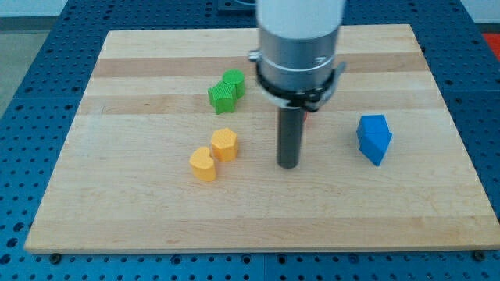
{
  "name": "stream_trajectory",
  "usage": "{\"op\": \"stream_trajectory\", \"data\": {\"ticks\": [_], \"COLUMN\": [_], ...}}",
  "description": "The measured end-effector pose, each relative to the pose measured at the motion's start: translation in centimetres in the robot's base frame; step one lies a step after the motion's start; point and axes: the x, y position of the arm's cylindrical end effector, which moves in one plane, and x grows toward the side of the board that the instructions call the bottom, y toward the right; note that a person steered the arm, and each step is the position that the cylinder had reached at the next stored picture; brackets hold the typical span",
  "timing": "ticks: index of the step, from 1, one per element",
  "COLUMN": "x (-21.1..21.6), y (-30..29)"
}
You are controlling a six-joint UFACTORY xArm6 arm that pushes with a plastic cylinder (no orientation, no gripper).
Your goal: Slide the red circle to the bottom center
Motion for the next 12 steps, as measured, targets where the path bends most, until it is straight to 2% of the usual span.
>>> {"op": "stream_trajectory", "data": {"ticks": [1,3,5,6,8,12], "x": [-1.8,-7.3,-13.8,-15.7,-14.4,-11.7], "y": [3.6,4.5,4.3,1.5,0.4,3.3]}}
